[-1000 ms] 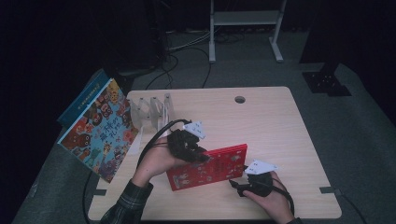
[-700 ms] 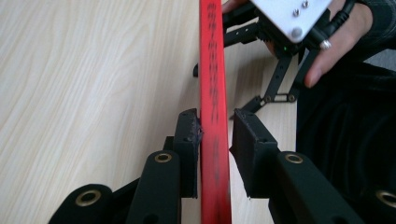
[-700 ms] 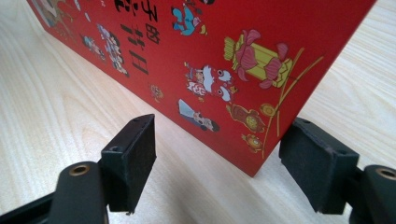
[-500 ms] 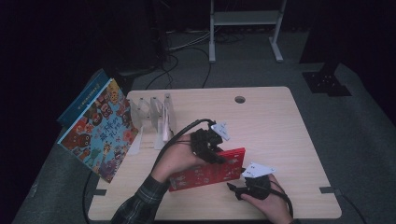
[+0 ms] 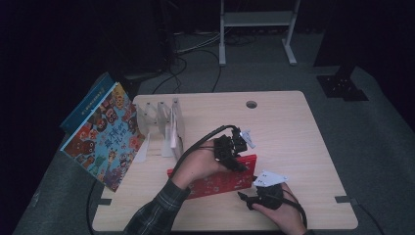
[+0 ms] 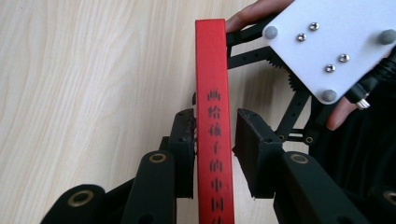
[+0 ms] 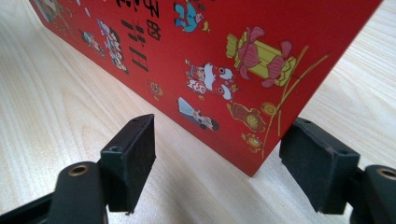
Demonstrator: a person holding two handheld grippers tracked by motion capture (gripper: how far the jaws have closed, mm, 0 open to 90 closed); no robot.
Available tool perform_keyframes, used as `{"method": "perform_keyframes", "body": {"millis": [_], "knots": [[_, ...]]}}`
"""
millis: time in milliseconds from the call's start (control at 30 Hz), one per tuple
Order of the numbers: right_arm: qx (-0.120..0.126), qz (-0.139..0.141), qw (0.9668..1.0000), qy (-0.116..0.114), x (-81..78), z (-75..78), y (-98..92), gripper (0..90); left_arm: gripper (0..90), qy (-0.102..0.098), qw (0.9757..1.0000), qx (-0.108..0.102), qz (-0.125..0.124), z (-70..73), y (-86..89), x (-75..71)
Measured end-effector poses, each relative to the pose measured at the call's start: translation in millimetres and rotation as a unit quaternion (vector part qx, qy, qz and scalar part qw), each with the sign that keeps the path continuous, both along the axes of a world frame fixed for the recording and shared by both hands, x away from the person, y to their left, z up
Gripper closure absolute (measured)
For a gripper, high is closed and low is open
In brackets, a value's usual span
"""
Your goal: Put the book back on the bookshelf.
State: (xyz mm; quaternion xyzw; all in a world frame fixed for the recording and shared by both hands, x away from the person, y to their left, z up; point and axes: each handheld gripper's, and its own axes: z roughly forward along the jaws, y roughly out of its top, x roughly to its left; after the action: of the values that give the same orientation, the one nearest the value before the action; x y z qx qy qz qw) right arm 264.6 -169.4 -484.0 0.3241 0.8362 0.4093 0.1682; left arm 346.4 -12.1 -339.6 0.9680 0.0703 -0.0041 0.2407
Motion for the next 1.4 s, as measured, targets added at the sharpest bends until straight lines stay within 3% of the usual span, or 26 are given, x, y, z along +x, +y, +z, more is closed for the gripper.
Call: {"method": "perform_keyframes", "body": {"millis": [467, 600, 733, 967, 1100, 1267, 1400], "knots": [[-0.002, 0.002, 1.0000, 0.003, -1.4, -1.0, -2.5, 26.5, 78.6, 0.003, 0.9997, 0.022, 0.009, -1.4, -6.5, -0.6], [-0.003, -0.003, 1.0000, 0.004, -2.2, -0.8, -11.0, 25.7, 79.2, 0.007, 0.9997, 0.025, 0.006, -0.7, -4.9, -1.0], [-0.002, -0.012, 0.9997, 0.020, -2.9, -2.3, -26.7, 24.6, 79.4, 0.005, 0.9998, 0.020, 0.007, 2.2, 0.2, -2.0], [0.004, -0.046, 0.9984, 0.032, 0.3, -6.0, -58.1, 20.4, 79.5, -0.006, 0.9999, -0.009, 0.005, 14.6, 19.0, -8.3], [-0.007, -0.064, 0.9973, 0.035, 4.6, -8.5, -67.2, 19.6, 79.6, -0.010, 0.9992, -0.040, 0.002, 22.4, 36.1, -12.2], [-0.021, -0.085, 0.9953, 0.041, 10.4, -12.4, -69.7, 19.4, 79.6, -0.011, 0.9964, -0.084, 0.007, 30.6, 60.8, -13.6], [-0.033, -0.095, 0.9940, 0.042, 12.8, -14.5, -69.5, 18.9, 79.6, -0.013, 0.9921, -0.124, 0.011, 35.4, 82.3, -14.5]]}}
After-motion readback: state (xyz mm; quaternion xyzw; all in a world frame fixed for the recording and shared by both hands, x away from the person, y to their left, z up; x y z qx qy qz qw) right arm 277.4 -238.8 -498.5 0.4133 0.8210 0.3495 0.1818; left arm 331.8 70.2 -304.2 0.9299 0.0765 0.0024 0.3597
